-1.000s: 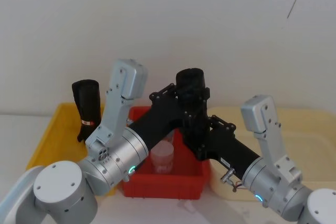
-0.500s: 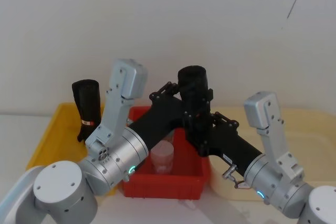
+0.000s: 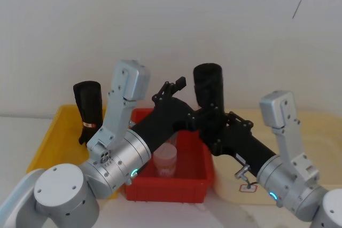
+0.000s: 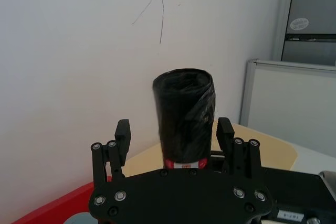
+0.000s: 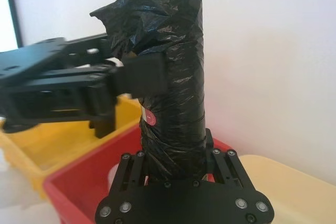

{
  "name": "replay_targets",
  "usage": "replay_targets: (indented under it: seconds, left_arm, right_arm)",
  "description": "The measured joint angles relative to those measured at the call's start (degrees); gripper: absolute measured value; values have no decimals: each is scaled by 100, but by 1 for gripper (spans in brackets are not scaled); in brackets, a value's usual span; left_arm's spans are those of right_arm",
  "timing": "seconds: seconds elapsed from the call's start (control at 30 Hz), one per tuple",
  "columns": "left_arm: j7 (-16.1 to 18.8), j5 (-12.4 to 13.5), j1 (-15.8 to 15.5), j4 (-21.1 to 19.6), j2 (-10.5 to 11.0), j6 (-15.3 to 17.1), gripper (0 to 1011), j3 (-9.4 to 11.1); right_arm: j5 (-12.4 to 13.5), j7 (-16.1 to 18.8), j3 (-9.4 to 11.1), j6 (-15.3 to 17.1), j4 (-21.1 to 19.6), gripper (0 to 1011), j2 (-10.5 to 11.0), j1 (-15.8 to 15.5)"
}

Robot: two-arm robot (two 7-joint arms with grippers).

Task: Pick up the garbage bag with the one hand and transfer it to the other hand.

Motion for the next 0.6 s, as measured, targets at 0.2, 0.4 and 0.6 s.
replay_targets:
  seconds: [0.2,0.4,0.6]
  left_arm:
    - [0,0,0,0,0,0,1001,0]
    - [0,0,0,0,0,0,1001,0]
    - [0,0,0,0,0,0,1001,0]
  right_arm:
    - [6,-137,175,41,2,510,23,-52]
    - [-5,-321,385,80,73,509,38,-81]
    - [-67,-555,594,118,213,509,34,-71]
